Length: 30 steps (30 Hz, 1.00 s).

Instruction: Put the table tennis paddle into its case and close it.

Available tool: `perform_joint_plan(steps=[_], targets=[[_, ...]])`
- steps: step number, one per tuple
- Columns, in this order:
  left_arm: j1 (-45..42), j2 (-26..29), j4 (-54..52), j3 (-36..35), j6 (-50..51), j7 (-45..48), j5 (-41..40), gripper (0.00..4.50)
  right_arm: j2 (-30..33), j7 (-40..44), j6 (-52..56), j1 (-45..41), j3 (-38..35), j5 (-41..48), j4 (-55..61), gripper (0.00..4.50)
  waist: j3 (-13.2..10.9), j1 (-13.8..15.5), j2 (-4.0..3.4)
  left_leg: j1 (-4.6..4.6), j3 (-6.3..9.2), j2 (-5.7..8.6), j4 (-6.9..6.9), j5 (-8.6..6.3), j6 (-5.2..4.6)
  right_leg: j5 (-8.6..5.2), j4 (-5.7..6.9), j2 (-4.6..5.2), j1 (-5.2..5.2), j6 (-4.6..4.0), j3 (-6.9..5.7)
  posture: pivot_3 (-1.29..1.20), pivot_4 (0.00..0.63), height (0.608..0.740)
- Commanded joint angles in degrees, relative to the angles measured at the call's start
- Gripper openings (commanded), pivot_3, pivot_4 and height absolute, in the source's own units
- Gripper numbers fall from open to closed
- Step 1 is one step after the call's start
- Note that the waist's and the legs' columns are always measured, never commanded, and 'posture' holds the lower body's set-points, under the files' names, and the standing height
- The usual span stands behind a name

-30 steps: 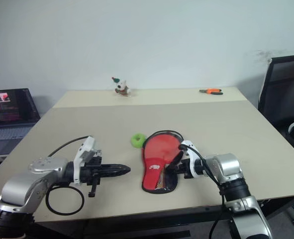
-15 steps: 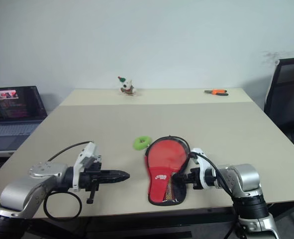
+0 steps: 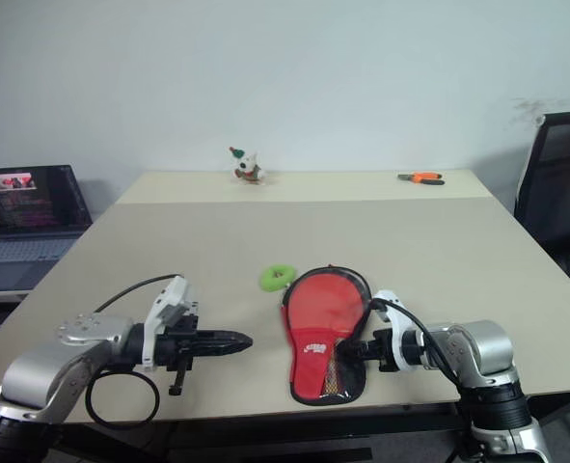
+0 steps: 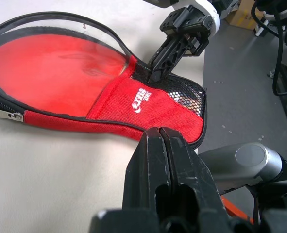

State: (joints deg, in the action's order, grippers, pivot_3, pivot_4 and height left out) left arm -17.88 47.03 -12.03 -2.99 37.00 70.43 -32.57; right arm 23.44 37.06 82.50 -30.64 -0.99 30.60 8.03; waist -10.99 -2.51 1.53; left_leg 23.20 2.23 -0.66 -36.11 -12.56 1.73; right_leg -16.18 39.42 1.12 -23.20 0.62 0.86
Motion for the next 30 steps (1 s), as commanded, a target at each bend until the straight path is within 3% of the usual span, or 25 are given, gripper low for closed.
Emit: perform_joint_plan(steps=[1,10,11,14,19,23,30], targets=[[-0.81,0.69,-0.69,-0.35,-1.03,-0.18,-0.07,0.00,1.01,-0.44,0.18,-0.20,-0.33,1.07,0.27,0.01,0.00,0.03,0.00,0.00,0.00,0.00,0.00,0.00,0.00,0.00,0.00,0.00,0.00,0.00,0.00,0.00,0.150,0.740],[-0.18,0.38,-1.04,-0.40,-1.20,-0.76,-0.11,0.00,1.33,-1.57,1.80,0.90,-1.57,2.56,2.89,0.01,0.00,0.16,0.00,0.00,0.00,0.00,0.00,0.00,0.00,0.00,0.00,0.00,0.00,0.00,-0.01,0.00,0.150,0.740],[-0.14,0.38,-1.06,-0.42,-1.22,-0.85,-0.13,0.00,1.62,-1.68,2.08,1.16,-1.70,2.82,3.59,0.52,0.00,0.19,0.00,0.00,0.01,0.00,0.00,0.00,0.00,0.00,-0.01,0.00,0.00,0.00,-0.01,0.00,0.150,0.740],[0.18,0.30,-1.08,-0.53,-1.45,-1.31,-0.11,0.00,3.59,-1.57,2.14,2.67,-1.40,3.82,7.18,1.40,0.00,0.23,0.00,0.03,0.01,-0.01,0.01,0.00,0.00,0.00,-0.05,0.00,0.00,0.00,-0.02,0.00,0.150,0.740],[0.86,-0.03,-1.06,-0.66,-1.67,-2.01,-0.09,0.00,11.05,2.13,-6.23,5.92,5.36,2.97,15.50,3.02,0.00,0.42,0.00,0.06,0.03,-0.02,0.03,0.00,0.00,0.00,-0.19,-0.01,0.01,0.02,-0.07,0.00,0.150,0.740],[0.92,-0.61,-0.64,-1.19,-1.74,-3.75,-0.10,0.00,18.60,8.29,-20.62,3.65,9.19,-1.80,16.23,4.46,-0.01,0.41,-0.01,0.06,0.00,-0.06,0.03,0.00,0.00,-0.15,-0.32,-0.06,0.03,0.29,-0.04,0.00,0.150,0.740],[-2.29,-2.45,3.66,-1.49,-1.48,-8.71,0.80,0.00,9.03,5.68,-25.64,-3.50,3.32,1.55,9.36,4.46,-0.01,0.58,0.02,0.06,-0.01,-0.11,0.02,0.00,0.00,-0.09,-0.32,-0.08,0.04,0.27,-0.03,0.00,0.150,0.740]])
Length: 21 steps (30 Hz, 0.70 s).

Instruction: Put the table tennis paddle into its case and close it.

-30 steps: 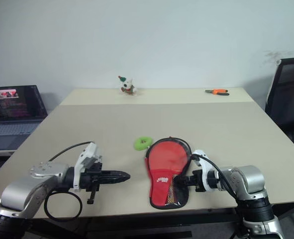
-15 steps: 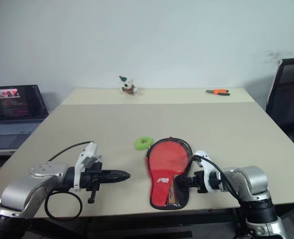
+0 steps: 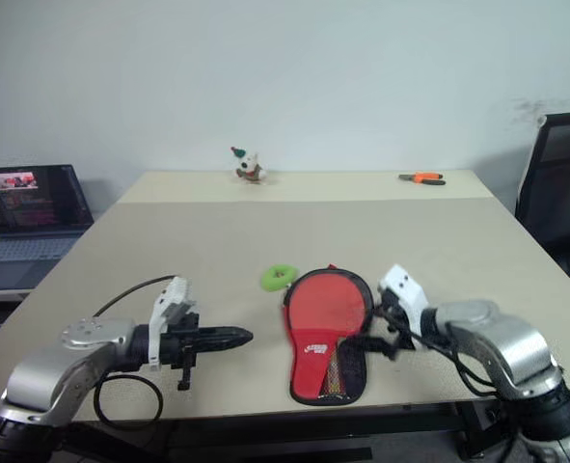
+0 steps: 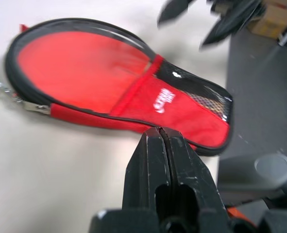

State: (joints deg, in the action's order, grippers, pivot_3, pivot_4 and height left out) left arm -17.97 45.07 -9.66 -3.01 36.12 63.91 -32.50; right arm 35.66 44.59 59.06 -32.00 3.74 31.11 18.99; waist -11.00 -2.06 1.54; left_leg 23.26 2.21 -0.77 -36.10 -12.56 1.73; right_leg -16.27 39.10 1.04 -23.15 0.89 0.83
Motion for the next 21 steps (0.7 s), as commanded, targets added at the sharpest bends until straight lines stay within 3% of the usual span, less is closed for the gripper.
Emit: perform_joint_plan(steps=[1,4,12,15,21], targets=[[-2.89,-0.93,2.16,-1.37,-0.88,-2.99,1.09,0.00,-4.84,-2.80,-2.80,-2.78,-0.67,0.34,-2.49,4.46,0.02,0.17,0.03,0.02,0.02,0.02,0.01,0.00,0.00,0.12,-0.01,0.01,0.00,-0.21,-0.01,0.00,0.150,0.740],[-6.54,-3.38,6.86,0.18,-2.88,-8.08,5.28,0.55,-11.62,-8.26,-6.28,-3.53,2.80,-4.17,-7.81,4.50,0.03,0.23,0.04,0.04,0.02,0.05,-0.02,0.00,0.00,0.14,-0.02,0.04,0.00,-0.22,0.00,0.00,0.150,0.740],[-14.81,-8.59,18.75,1.44,-7.28,-15.77,12.80,3.47,-14.21,-10.92,-9.66,-0.12,6.72,-9.39,-9.96,4.50,0.02,0.38,0.04,0.17,0.07,0.14,-0.02,0.00,0.00,0.20,-0.04,0.12,-0.07,-0.16,-0.07,0.00,0.150,0.740],[-23.73,-13.14,31.74,1.49,-8.52,-20.64,15.67,4.45,-14.22,-11.86,-11.08,1.48,9.07,-12.32,-10.62,4.50,0.03,0.63,0.05,0.19,0.07,0.15,-0.08,0.00,0.00,0.21,0.00,0.12,-0.06,-0.18,-0.18,0.00,0.150,0.740],[-35.75,-17.53,51.87,3.47,-13.62,-17.89,19.78,4.45,-15.45,-12.57,-11.28,2.48,10.49,-13.65,-9.50,4.50,0.04,0.22,0.06,0.23,-0.04,0.17,-0.22,0.00,0.00,0.28,0.00,0.09,-0.04,-0.14,-0.35,0.00,0.150,0.740]])
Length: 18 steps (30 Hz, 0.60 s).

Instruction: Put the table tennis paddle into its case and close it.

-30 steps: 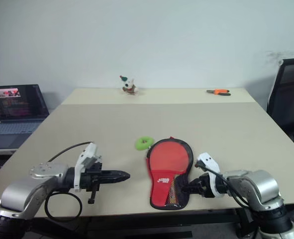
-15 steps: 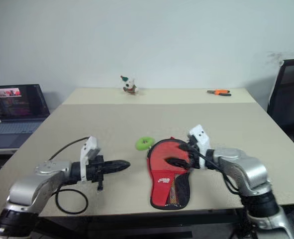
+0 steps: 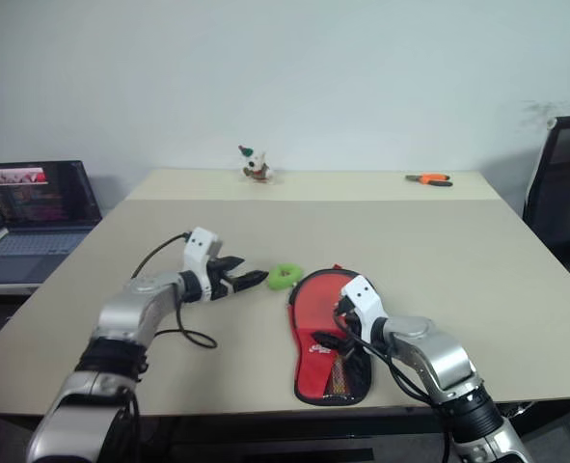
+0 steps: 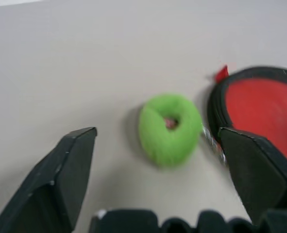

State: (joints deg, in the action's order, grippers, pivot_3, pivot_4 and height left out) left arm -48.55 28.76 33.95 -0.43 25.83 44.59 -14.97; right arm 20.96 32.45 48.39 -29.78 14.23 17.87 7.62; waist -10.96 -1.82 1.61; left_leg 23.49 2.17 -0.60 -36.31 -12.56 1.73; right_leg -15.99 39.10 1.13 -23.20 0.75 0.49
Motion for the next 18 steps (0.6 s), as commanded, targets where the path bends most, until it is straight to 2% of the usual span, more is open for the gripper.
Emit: perform_joint_plan(steps=[1,6,12,15,18], targets=[[-7.43,-1.84,12.41,1.57,-4.85,1.66,3.57,4.45,-0.96,-0.62,-0.49,0.34,-0.03,-0.51,1.96,4.50,0.00,-0.01,0.00,0.00,-0.01,0.01,0.00,0.00,0.00,0.00,0.00,0.00,-0.01,0.00,-0.01,0.00,0.150,0.740],[-15.11,-4.25,28.62,4.07,-11.25,2.91,9.20,4.45,-1.33,-1.22,-0.08,1.15,0.01,-1.42,2.86,4.50,0.00,-0.06,0.00,0.02,-0.08,0.09,0.01,0.00,0.00,0.00,-0.01,-0.04,-0.02,-0.01,-0.07,0.00,0.150,0.740],[-16.97,-5.63,35.02,4.75,-14.72,4.43,12.76,4.45,-1.39,-2.41,0.28,2.12,-0.22,-1.63,4.22,4.50,0.00,0.01,0.01,0.03,-0.10,0.06,0.02,0.00,0.00,0.00,-0.01,-0.03,-0.04,0.00,-0.07,0.00,0.150,0.740],[-16.31,-6.28,35.73,4.49,-15.40,4.34,13.67,3.89,-1.16,-3.02,0.07,2.53,-0.08,-2.23,4.60,4.50,0.01,0.05,0.02,0.06,-0.05,0.04,0.00,0.00,0.00,0.00,-0.01,-0.01,-0.04,0.00,-0.09,0.00,0.150,0.740],[-15.63,-6.69,35.72,4.02,-15.50,4.59,13.92,2.88,-0.53,-2.96,-0.65,2.52,0.61,-3.19,4.59,4.50,0.01,0.07,0.02,0.06,-0.05,0.05,-0.01,0.00,0.00,0.00,0.00,0.00,-0.04,0.00,-0.10,0.00,0.150,0.740]])
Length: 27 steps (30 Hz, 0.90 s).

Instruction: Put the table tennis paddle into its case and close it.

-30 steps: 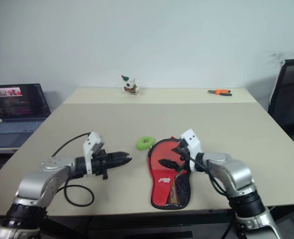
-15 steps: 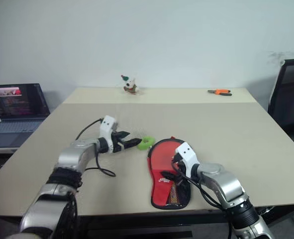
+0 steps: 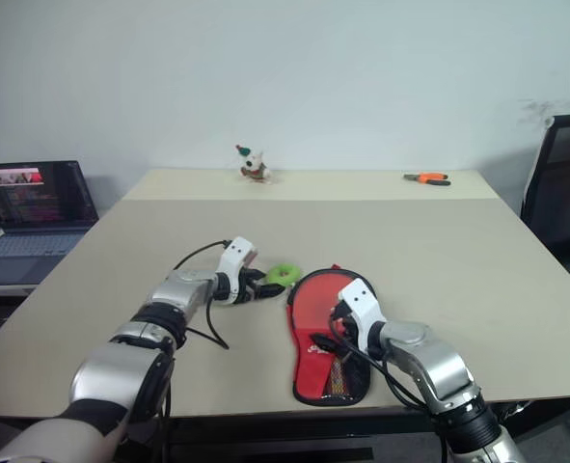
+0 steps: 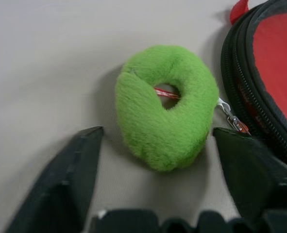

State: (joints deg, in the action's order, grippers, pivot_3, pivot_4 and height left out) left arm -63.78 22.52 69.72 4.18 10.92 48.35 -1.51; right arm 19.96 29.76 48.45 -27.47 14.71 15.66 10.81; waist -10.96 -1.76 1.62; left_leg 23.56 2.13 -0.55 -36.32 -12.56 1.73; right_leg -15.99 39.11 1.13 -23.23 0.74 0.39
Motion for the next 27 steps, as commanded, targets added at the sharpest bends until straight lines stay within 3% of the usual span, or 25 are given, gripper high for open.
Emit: perform_joint_plan(steps=[1,8,18,27], targets=[[-0.27,-0.50,-0.04,-0.73,-0.64,0.82,0.54,2.43,0.35,-0.21,-0.74,0.07,0.11,-1.11,1.36,4.50,0.00,0.00,0.00,0.00,0.01,0.00,0.00,0.00,0.00,0.00,0.00,0.00,0.00,0.00,-0.01,0.00,0.150,0.740],[0.23,-0.68,-0.29,-1.59,-0.43,0.40,0.39,0.01,-0.78,-0.11,-2.39,-1.71,0.41,-2.65,-0.23,4.50,0.00,-0.03,0.00,0.00,0.01,0.00,-0.01,0.00,0.00,0.00,0.01,0.00,0.00,0.00,-0.01,0.00,0.150,0.740],[-0.70,-0.58,-2.31,-4.20,-0.04,-0.36,-0.73,0.01,-2.84,-0.65,-5.19,-2.37,3.01,-6.91,-5.61,4.50,0.00,-0.08,0.00,0.00,0.01,0.00,-0.05,0.00,0.00,0.00,0.05,-0.01,0.00,-0.01,-0.01,0.00,0.150,0.740],[-7.20,-0.62,0.89,-2.84,-4.18,-7.32,3.41,0.01,1.79,3.41,-4.20,-0.26,6.77,-9.62,-8.40,4.50,0.04,0.08,0.06,0.00,0.07,0.03,-0.36,0.00,0.00,0.00,0.30,0.00,0.06,0.01,-0.06,0.00,0.150,0.740]])
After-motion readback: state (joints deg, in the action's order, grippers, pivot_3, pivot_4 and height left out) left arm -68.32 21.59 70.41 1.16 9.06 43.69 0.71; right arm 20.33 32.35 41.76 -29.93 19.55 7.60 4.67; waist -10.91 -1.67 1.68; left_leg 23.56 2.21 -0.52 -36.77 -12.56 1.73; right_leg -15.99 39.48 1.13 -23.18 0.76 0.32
